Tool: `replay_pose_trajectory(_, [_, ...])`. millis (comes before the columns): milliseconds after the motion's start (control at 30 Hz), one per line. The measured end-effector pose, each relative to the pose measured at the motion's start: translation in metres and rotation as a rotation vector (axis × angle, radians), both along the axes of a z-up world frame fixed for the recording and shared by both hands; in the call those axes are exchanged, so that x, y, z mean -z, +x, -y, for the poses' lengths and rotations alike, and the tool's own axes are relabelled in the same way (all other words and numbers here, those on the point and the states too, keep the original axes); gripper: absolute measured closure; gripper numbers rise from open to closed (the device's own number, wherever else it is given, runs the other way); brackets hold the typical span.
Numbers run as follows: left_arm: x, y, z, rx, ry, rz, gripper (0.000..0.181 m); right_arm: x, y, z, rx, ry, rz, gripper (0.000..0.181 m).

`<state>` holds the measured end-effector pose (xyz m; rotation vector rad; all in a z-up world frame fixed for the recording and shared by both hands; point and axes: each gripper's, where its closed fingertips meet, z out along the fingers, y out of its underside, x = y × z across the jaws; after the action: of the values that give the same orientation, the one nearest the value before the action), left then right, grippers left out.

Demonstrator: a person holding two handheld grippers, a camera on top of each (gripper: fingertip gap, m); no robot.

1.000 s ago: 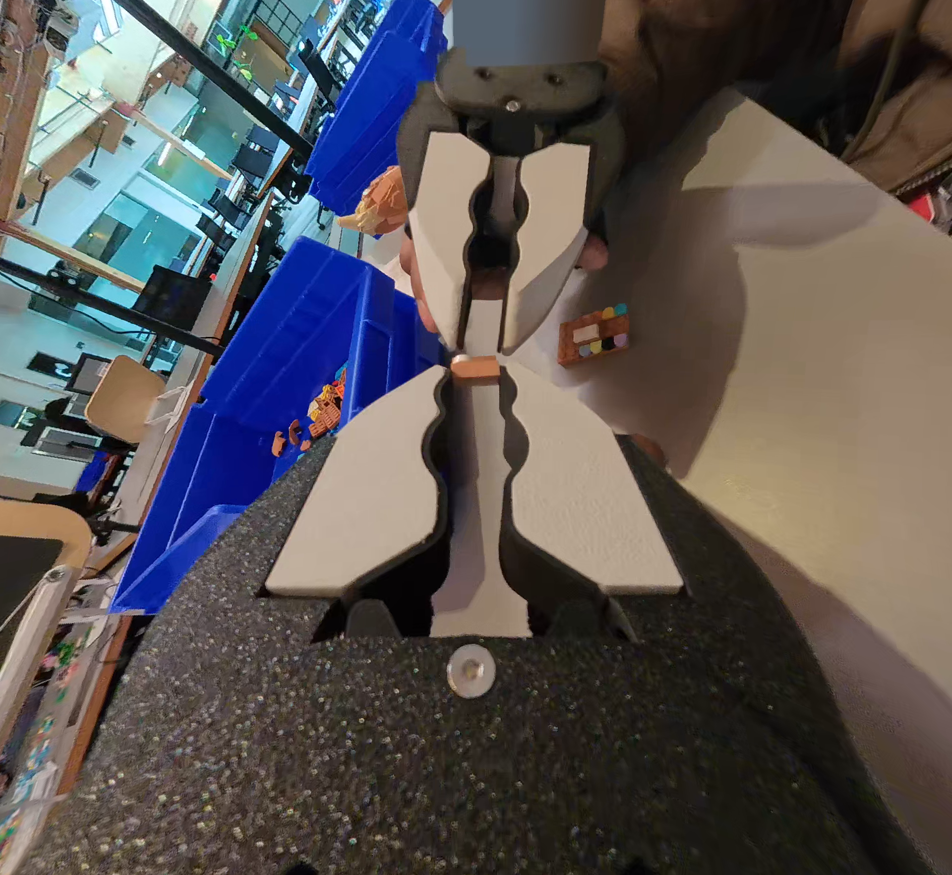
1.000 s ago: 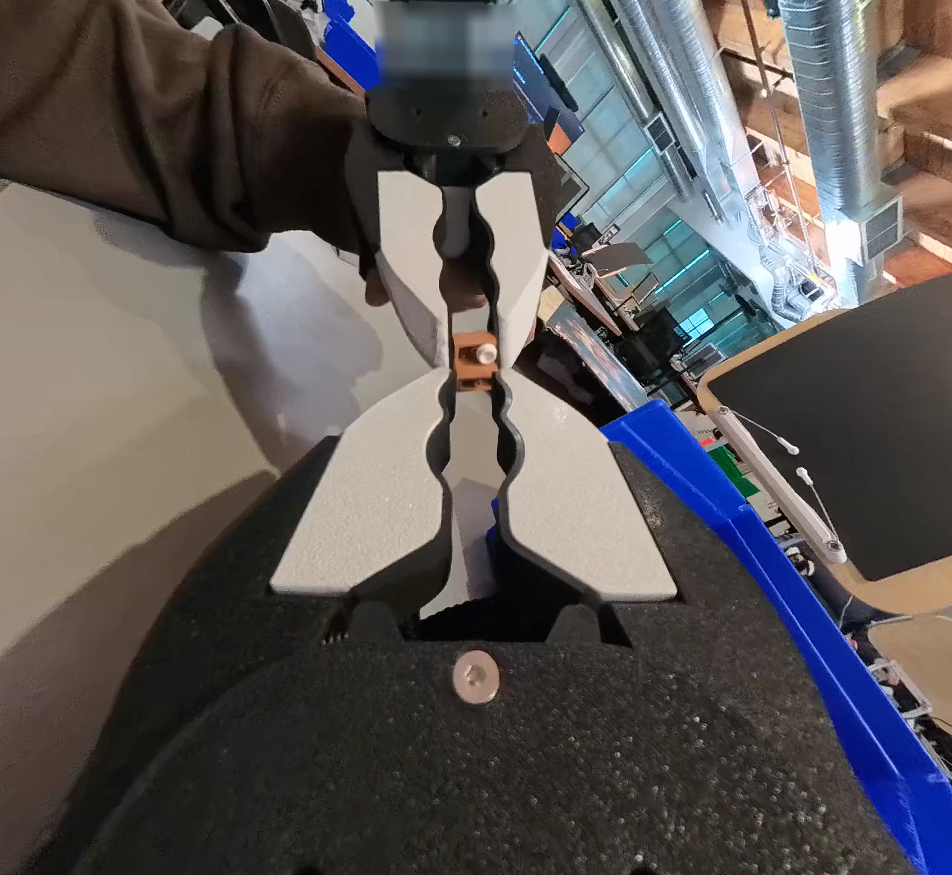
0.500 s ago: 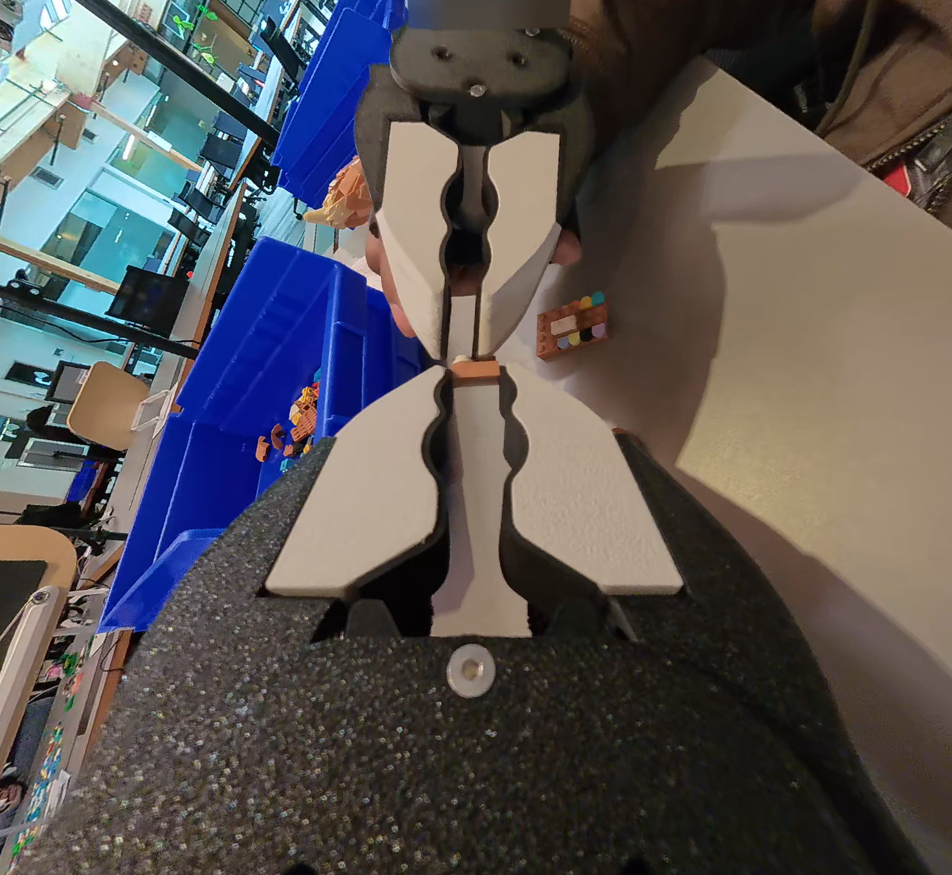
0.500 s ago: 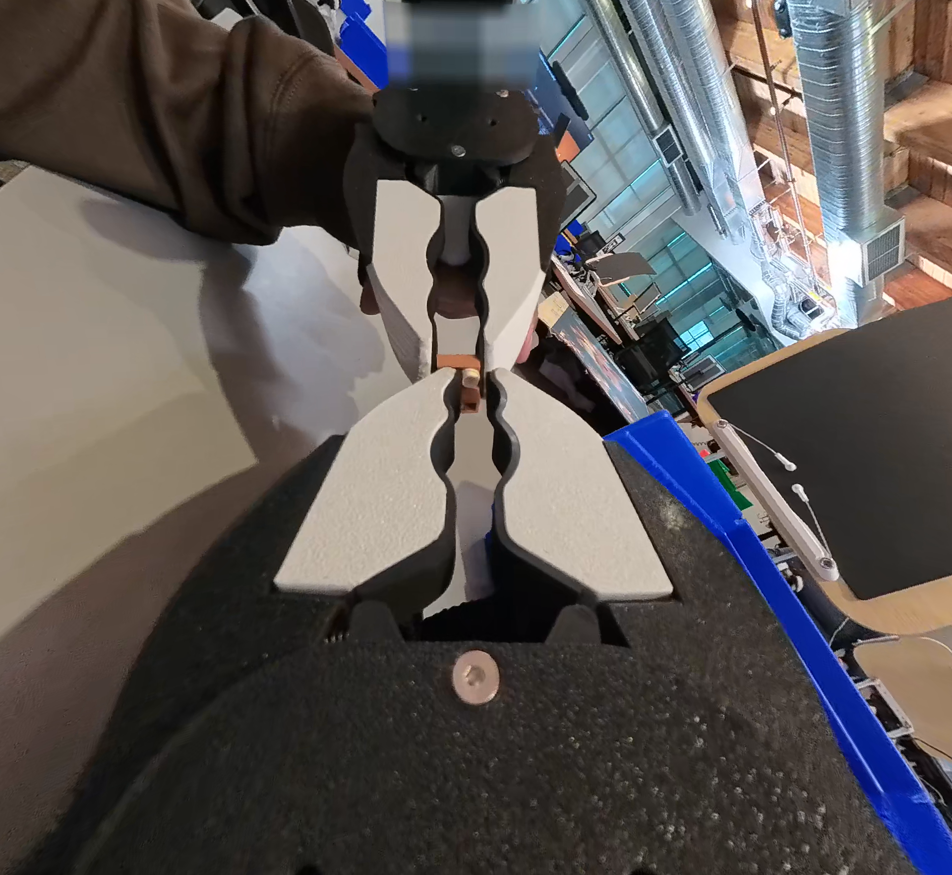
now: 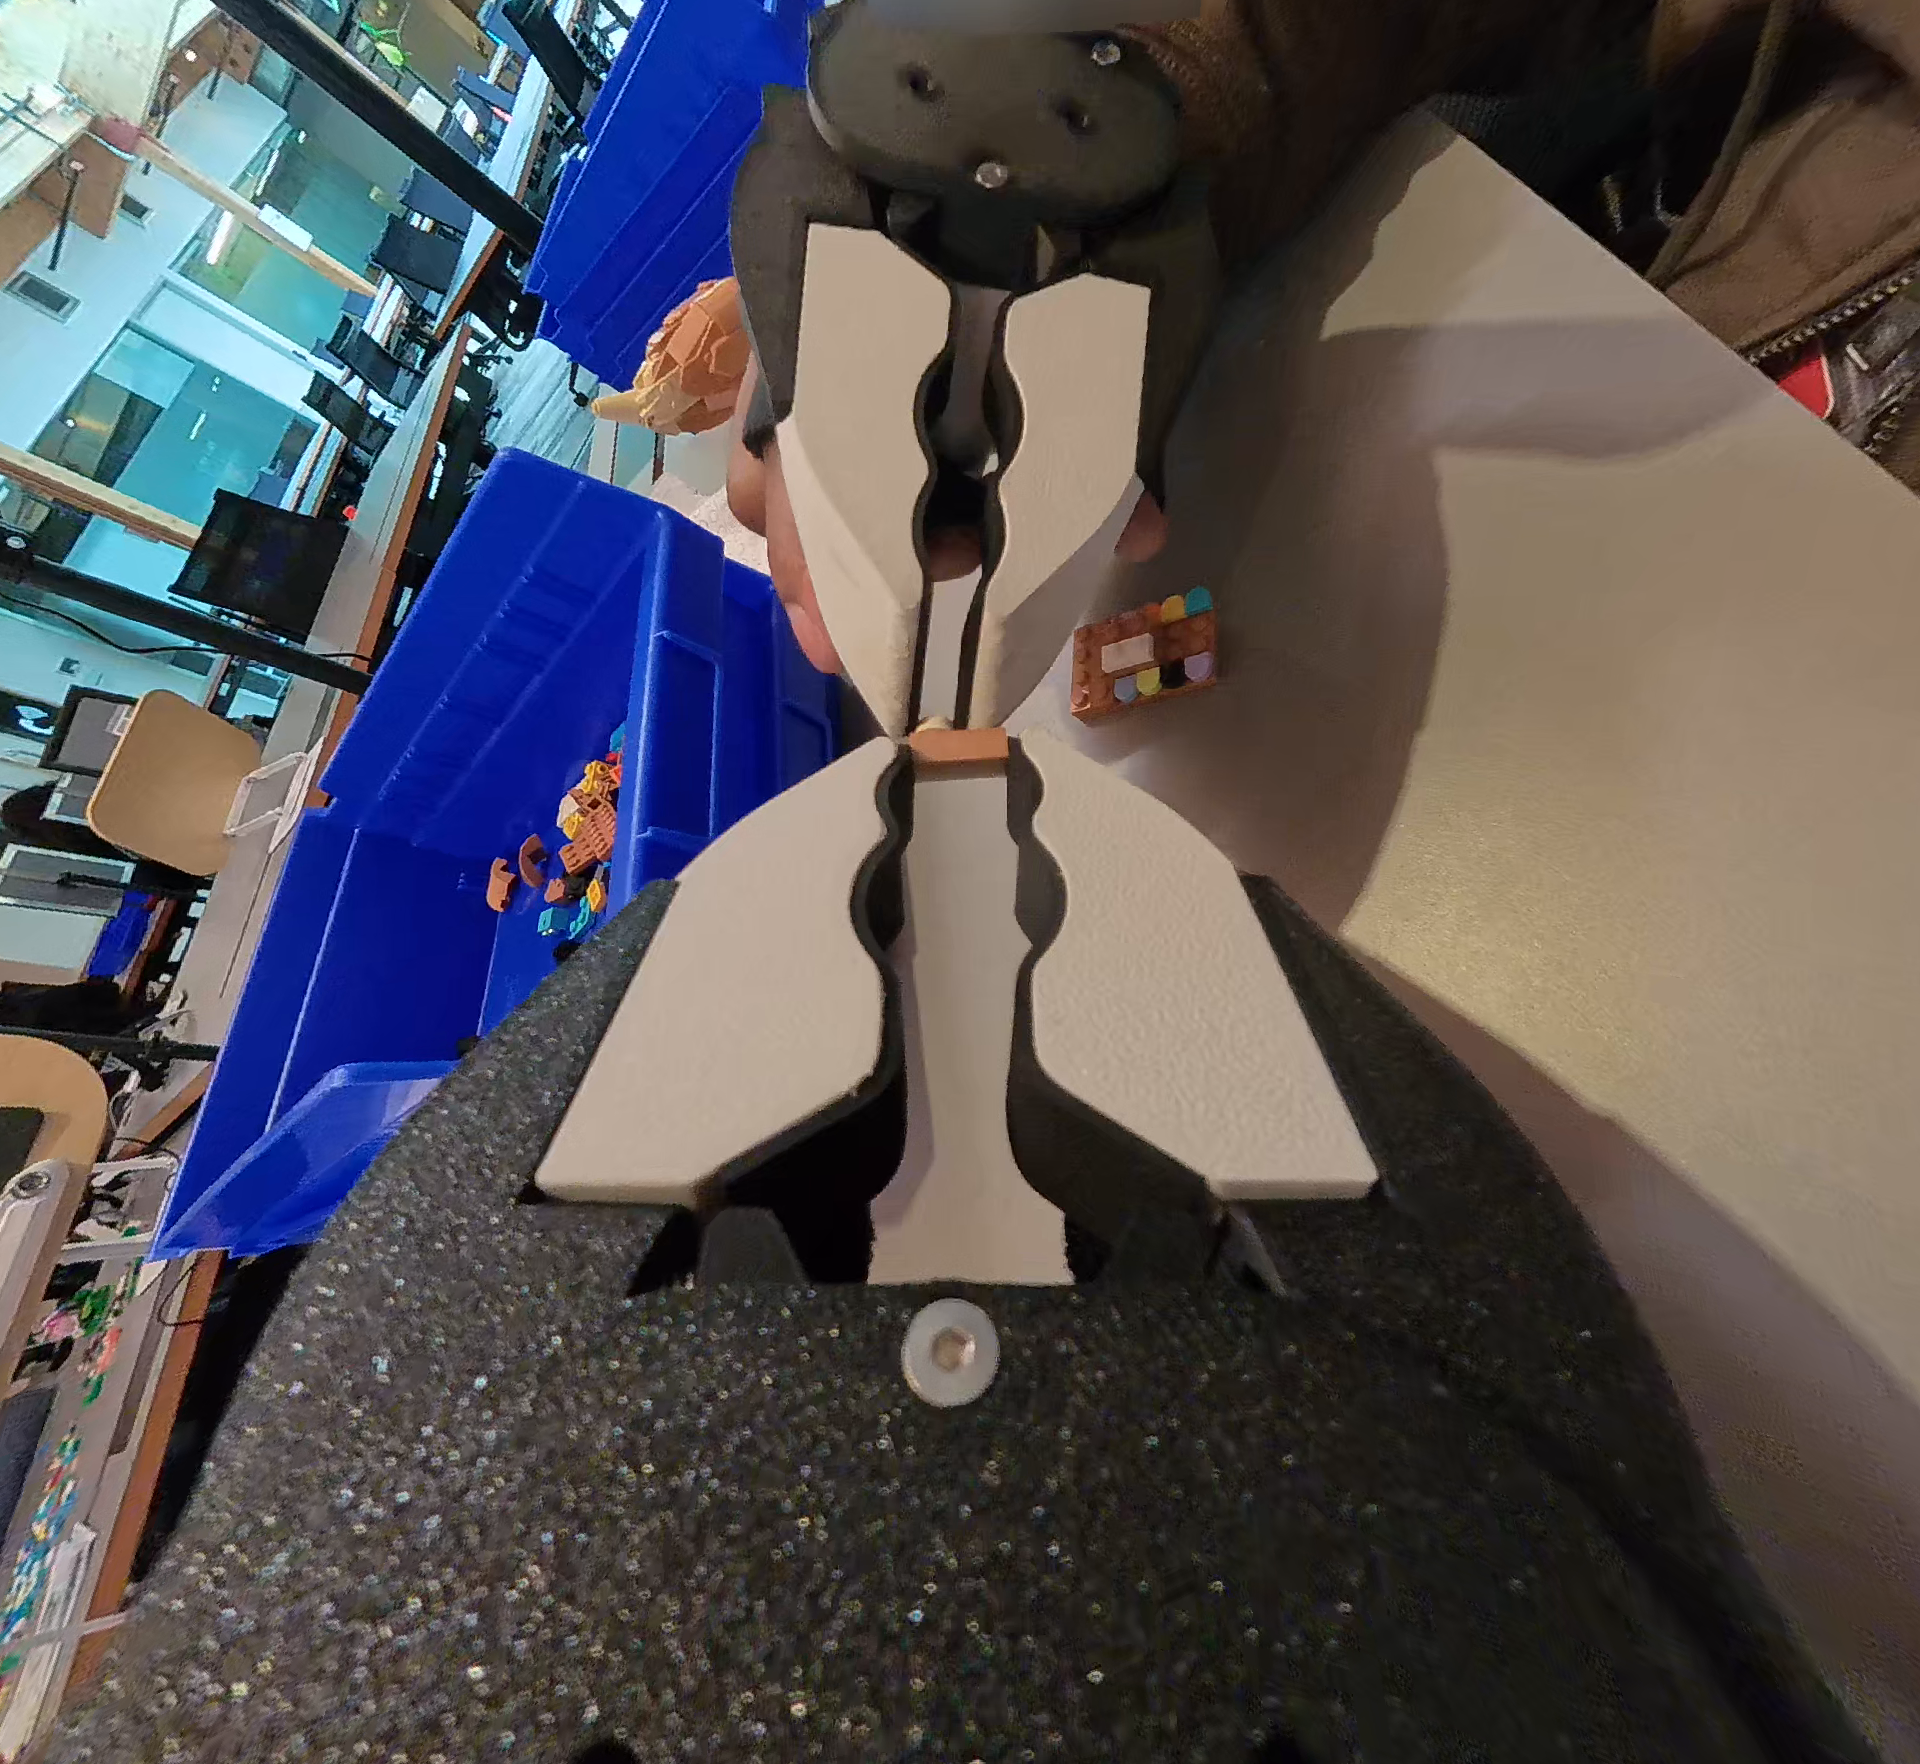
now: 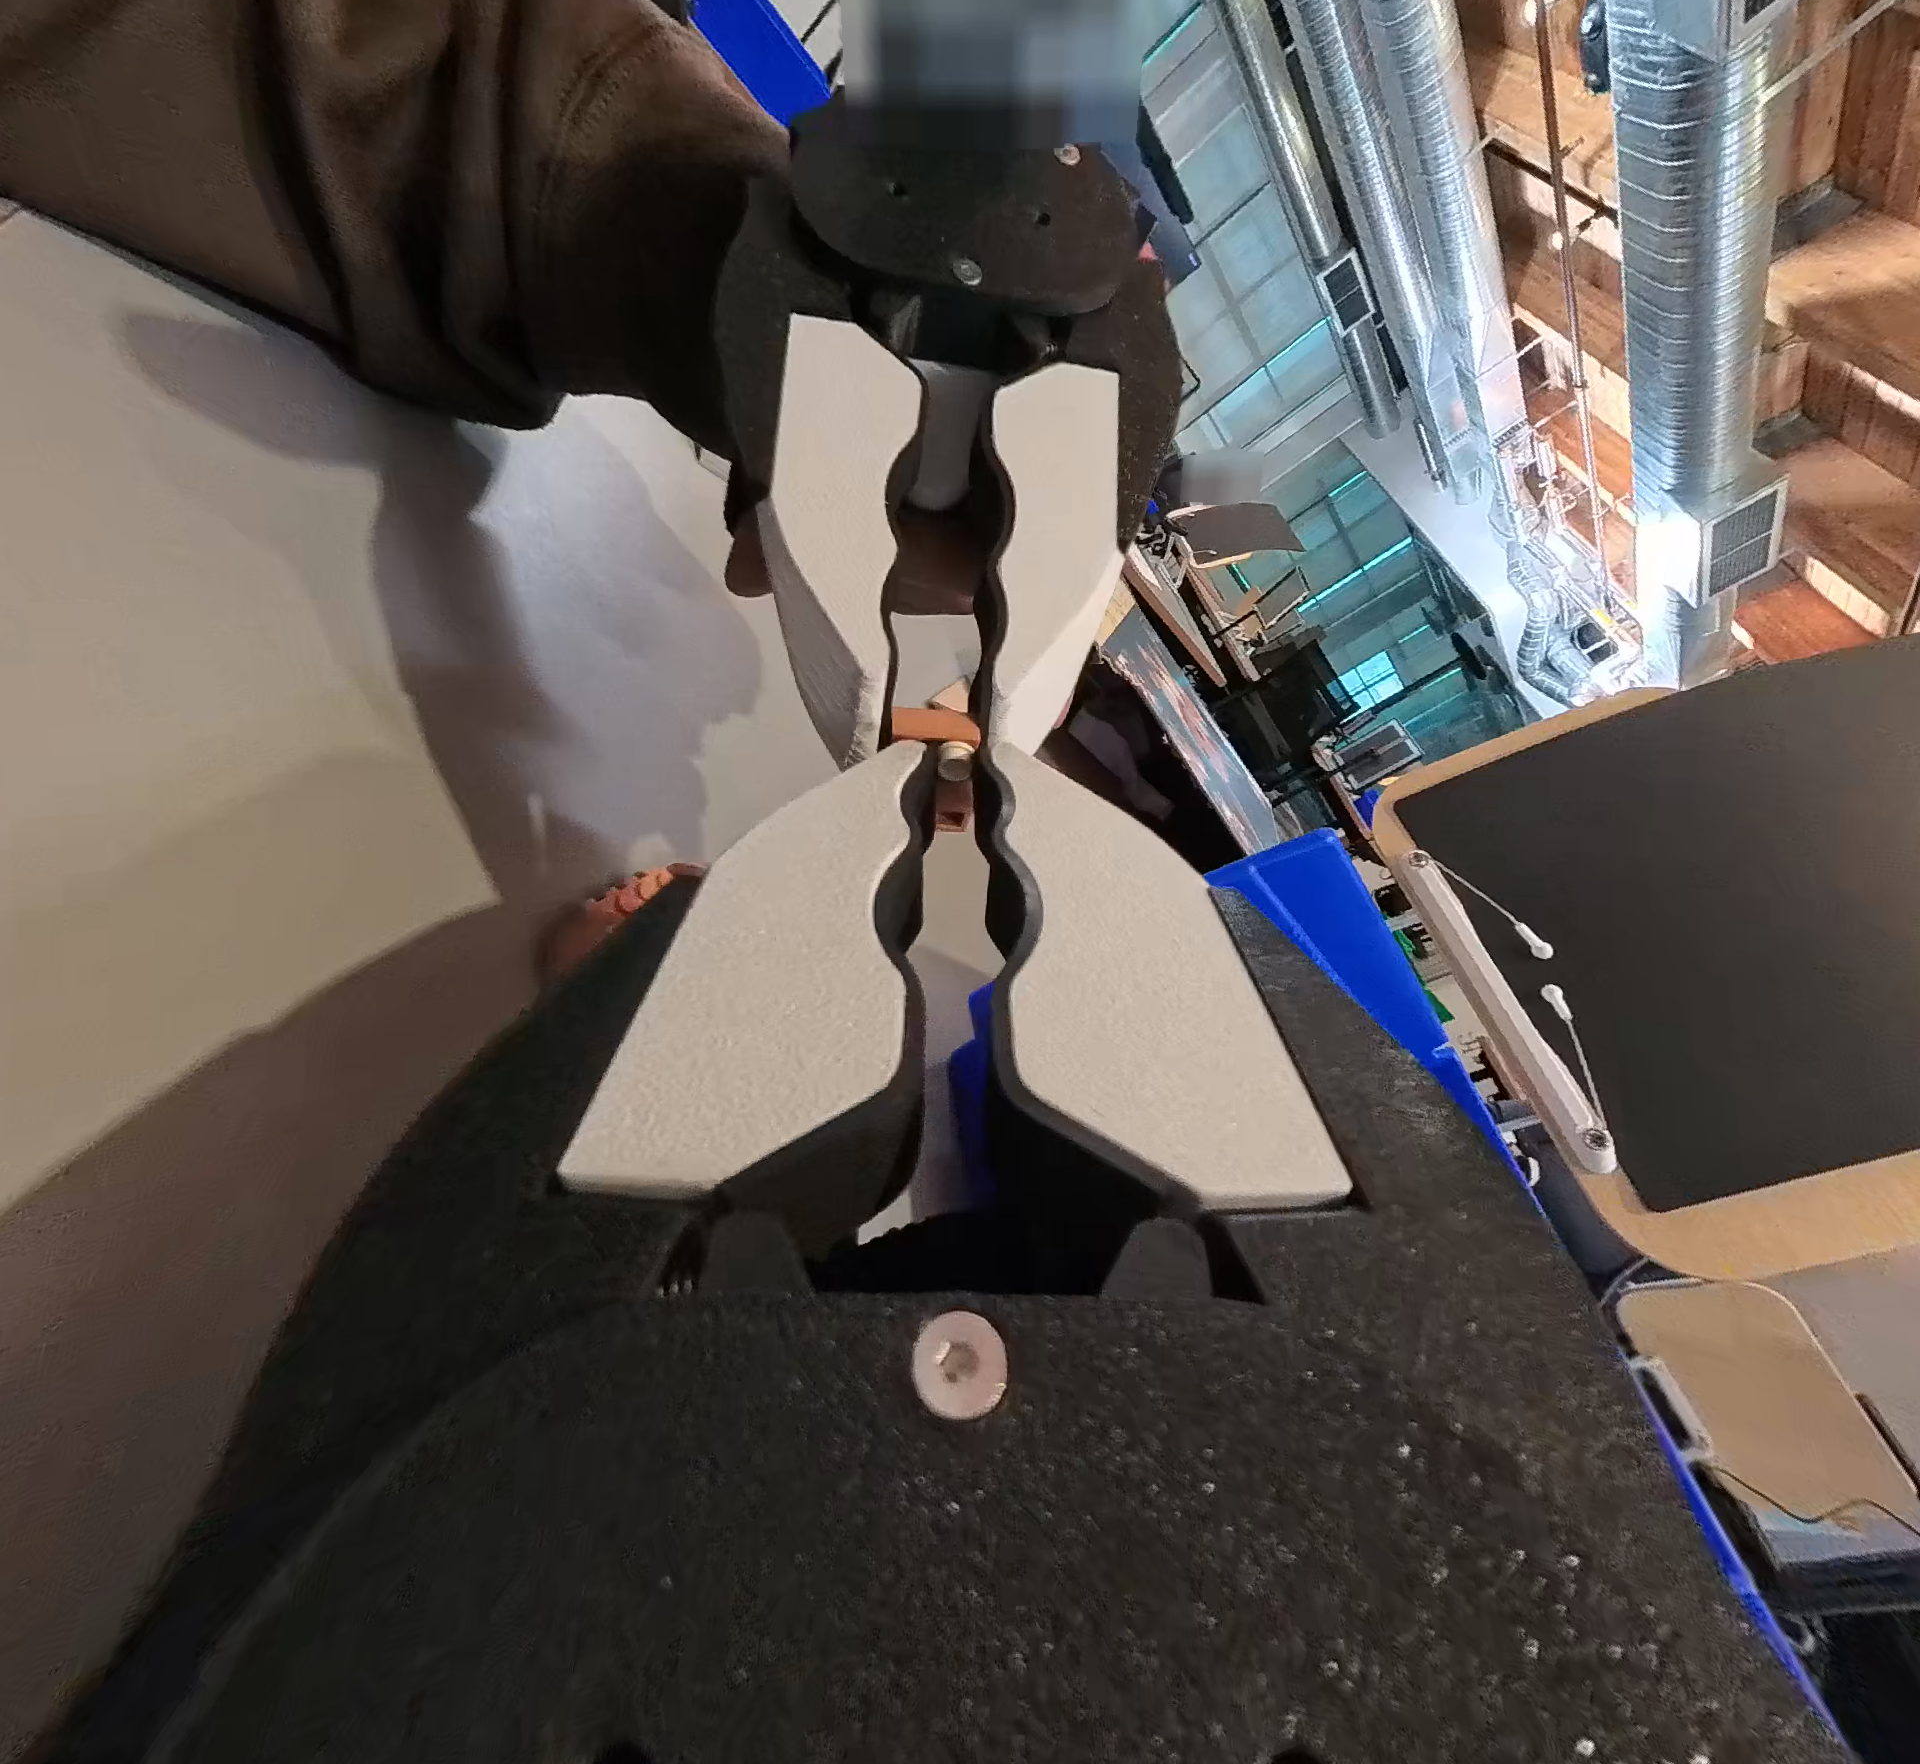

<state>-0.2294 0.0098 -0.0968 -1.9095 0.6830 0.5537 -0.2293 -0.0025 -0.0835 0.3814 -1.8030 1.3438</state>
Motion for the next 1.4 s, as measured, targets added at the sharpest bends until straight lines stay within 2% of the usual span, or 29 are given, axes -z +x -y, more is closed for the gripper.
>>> replay_pose_trajectory(267, [-0.008, -0.003, 0.007, -0.001, 0.036, 0.032, 0.164, -0.012, 0.002, -0.005, -0.013, -0.039, -0.002, 0.175])
replay_pose_trajectory(400, [-0.008, -0.005, 0.007, -0.016, 0.034, 0.026, 0.164, -0.022, -0.007, -0.013, 0.048, -0.071, -0.058, 0.175])
replay_pose_trajectory(467, [-0.006, -0.007, 0.005, -0.025, 0.025, 0.025, 0.164, -0.038, -0.024, -0.024, 0.162, -0.135, -0.128, 0.175])
replay_pose_trajectory(533, [-0.003, -0.008, 0.004, -0.029, 0.016, 0.031, 0.164, -0.057, -0.065, -0.052, 0.431, -0.220, -0.158, 0.175])
replay_pose_trajectory(567, [-0.001, -0.009, 0.003, -0.034, 0.012, 0.030, 0.164, -0.057, -0.086, -0.067, 0.548, -0.224, -0.121, 0.173])
replay_pose_trajectory(633, [0.001, -0.013, 0.003, -0.058, 0.006, 0.024, 0.164, -0.042, -0.113, -0.085, 0.659, -0.196, 0.003, 0.152])
replay_pose_trajectory(700, [-0.002, -0.018, 0.003, -0.082, 0.017, 0.025, 0.164, -0.033, -0.116, -0.090, 0.641, -0.183, 0.040, 0.148])
replay_pose_trajectory(800, [-0.011, -0.024, 0.005, -0.115, 0.070, 0.098, 0.164, -0.032, -0.097, -0.083, 0.539, -0.105, -0.076, 0.148])
replay_pose_trajectory(933, [-0.019, -0.027, 0.005, -0.124, 0.120, 0.272, 0.164, -0.026, -0.054, -0.048, 0.296, 0.021, -0.267, 0.154])
replay_pose_trajectory(1000, [-0.019, -0.026, 0.004, -0.122, 0.129, 0.335, 0.164, -0.018, -0.038, -0.033, 0.225, 0.078, -0.343, 0.154])
replay_pose_trajectory(1200, [-0.016, -0.019, -0.003, -0.090, 0.114, 0.431, 0.164, -0.009, -0.021, -0.007, 0.219, 0.163, -0.549, 0.153])
replay_pose_trajectory(1267, [-0.017, -0.015, -0.005, -0.069, 0.120, 0.462, 0.164, -0.007, -0.021, -0.003, 0.228, 0.179, -0.586, 0.156])
replay_pose_trajectory(1333, [-0.017, -0.012, -0.006, -0.057, 0.120, 0.486, 0.164, -0.008, -0.020, 0.000, 0.241, 0.171, -0.616, 0.170])
replay_pose_trajectory(1400, [-0.020, -0.013, -0.006, -0.056, 0.143, 0.498, 0.164, -0.012, -0.020, 0.000, 0.258, 0.156, -0.637, 0.172])
